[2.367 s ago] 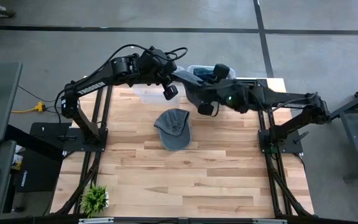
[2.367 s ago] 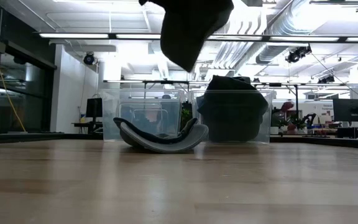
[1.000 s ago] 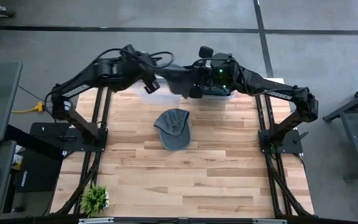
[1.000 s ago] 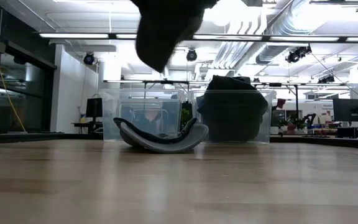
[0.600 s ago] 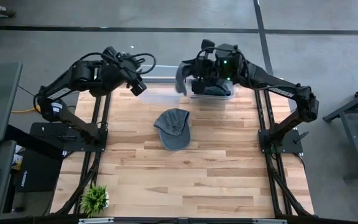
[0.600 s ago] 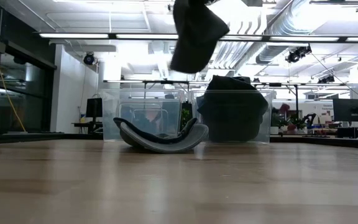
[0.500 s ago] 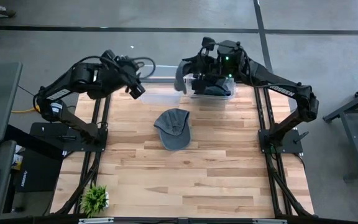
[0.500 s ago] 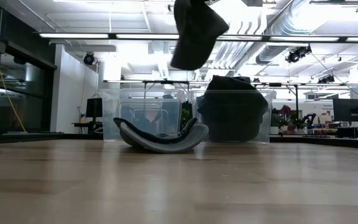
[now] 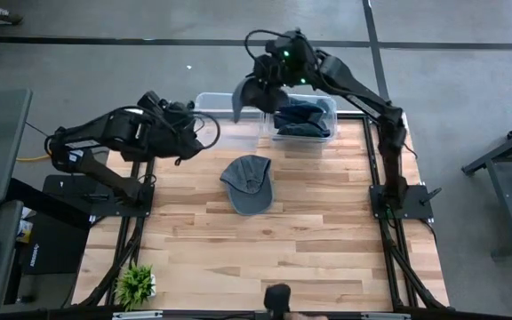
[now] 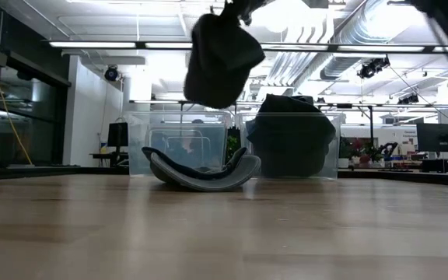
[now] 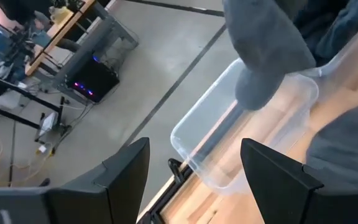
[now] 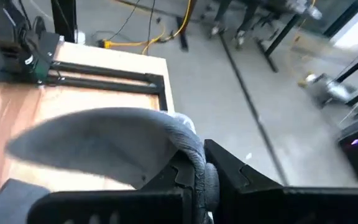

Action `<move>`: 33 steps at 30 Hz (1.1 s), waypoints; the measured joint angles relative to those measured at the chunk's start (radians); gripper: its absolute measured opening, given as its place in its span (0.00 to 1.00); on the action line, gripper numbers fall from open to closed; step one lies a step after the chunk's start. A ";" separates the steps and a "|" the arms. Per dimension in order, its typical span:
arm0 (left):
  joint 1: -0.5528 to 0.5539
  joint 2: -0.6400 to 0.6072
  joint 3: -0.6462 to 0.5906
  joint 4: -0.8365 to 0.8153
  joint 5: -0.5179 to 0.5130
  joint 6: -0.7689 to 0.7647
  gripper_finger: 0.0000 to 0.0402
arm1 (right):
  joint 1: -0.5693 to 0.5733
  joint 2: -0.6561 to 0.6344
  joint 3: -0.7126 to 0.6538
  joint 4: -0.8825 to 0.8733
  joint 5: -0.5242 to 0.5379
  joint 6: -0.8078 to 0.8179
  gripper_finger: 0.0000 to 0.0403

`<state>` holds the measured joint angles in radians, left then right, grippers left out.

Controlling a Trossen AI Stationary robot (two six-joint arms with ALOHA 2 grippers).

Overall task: Pick & Place hat
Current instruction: Put the right gray cap into the left transparent bin

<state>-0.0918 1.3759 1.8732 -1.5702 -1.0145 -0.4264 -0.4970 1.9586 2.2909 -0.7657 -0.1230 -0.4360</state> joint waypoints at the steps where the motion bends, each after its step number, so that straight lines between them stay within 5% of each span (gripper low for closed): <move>1: -0.010 -0.006 -0.013 0.002 -0.011 -0.010 0.62 | -0.012 0.034 0.058 -0.040 -0.014 0.012 0.03; 10: -0.020 -0.035 -0.128 0.003 -0.038 -0.084 0.62 | -0.113 0.041 -0.139 0.139 -0.226 0.118 0.03; 33: -0.020 -0.036 -0.169 0.067 -0.042 -0.106 0.62 | -0.114 0.064 -0.364 0.539 -0.347 0.182 0.03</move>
<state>-0.1120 1.3399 1.7039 -1.5029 -1.0565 -0.5320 -0.6106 2.0226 1.9266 -0.2264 -0.4702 -0.2535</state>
